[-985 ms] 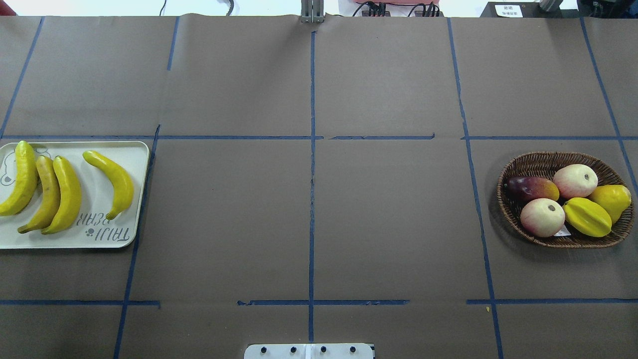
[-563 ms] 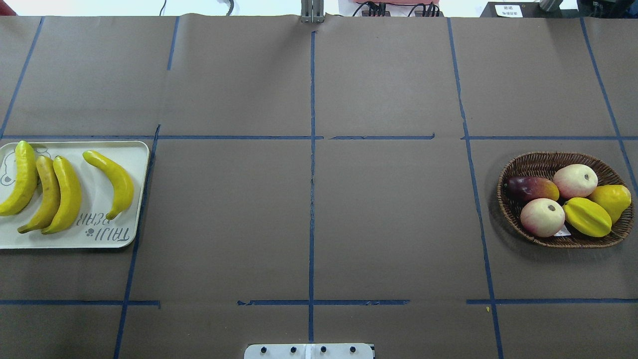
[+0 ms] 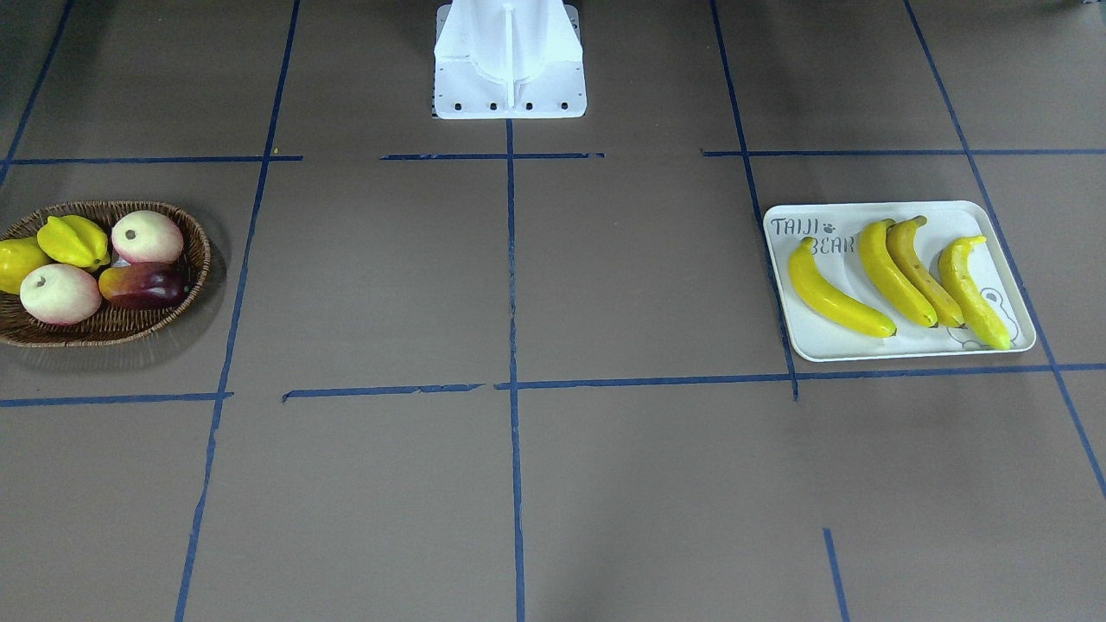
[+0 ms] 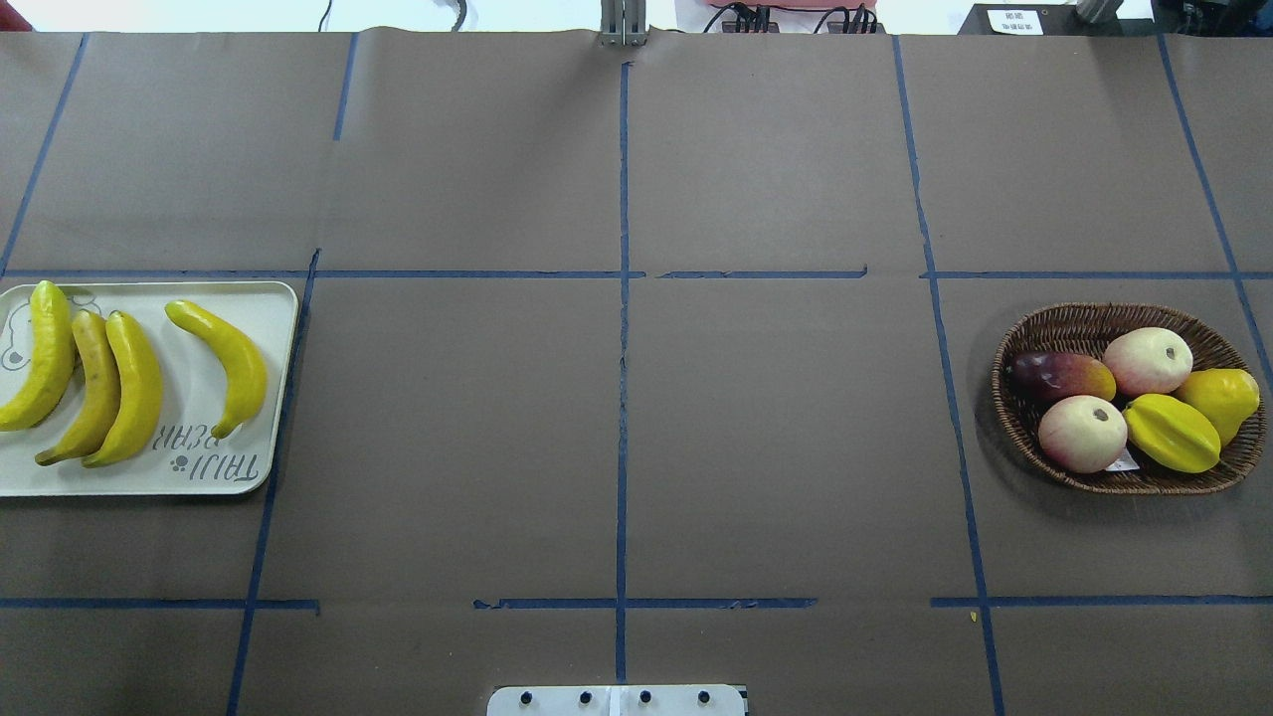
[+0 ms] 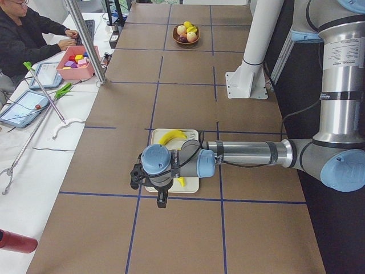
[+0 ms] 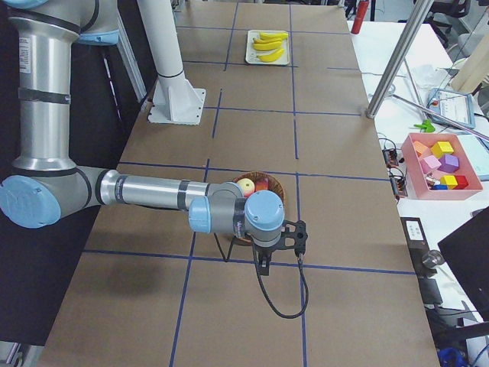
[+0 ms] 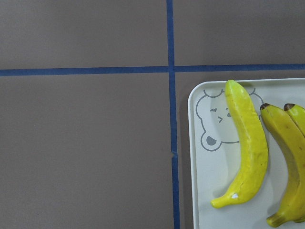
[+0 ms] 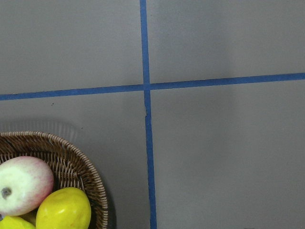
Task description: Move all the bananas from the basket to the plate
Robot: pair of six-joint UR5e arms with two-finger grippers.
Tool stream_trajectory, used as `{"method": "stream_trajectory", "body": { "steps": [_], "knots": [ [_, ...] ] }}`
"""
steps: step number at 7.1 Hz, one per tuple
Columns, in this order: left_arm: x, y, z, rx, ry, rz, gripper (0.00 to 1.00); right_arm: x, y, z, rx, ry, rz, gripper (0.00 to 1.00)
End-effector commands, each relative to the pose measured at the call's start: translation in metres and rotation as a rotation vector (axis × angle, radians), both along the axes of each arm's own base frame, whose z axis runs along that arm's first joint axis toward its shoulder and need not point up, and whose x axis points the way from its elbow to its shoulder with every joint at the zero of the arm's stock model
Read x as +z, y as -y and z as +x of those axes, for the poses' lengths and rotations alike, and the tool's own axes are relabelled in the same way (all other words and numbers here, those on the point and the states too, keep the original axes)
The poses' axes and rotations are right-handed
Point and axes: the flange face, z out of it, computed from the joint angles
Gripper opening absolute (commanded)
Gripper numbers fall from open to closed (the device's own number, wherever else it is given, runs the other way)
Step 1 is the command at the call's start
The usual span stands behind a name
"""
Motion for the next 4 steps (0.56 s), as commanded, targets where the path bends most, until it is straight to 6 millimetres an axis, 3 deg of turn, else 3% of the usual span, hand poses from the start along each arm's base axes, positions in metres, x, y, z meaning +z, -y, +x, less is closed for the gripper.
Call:
{"method": "stream_trajectory", "body": {
  "steps": [1,4],
  "knots": [
    [0.0007,0.0000,-0.0001,0.000,0.001,0.000,1.00,-0.0006,0.0005,-0.0001,0.001,0.002,0.000,1.00],
    [-0.0008,0.0022,-0.0001,0.000,0.000,0.003,1.00,0.0005,0.0011,0.0003,0.000,-0.003,0.000,1.00]
  ]
}}
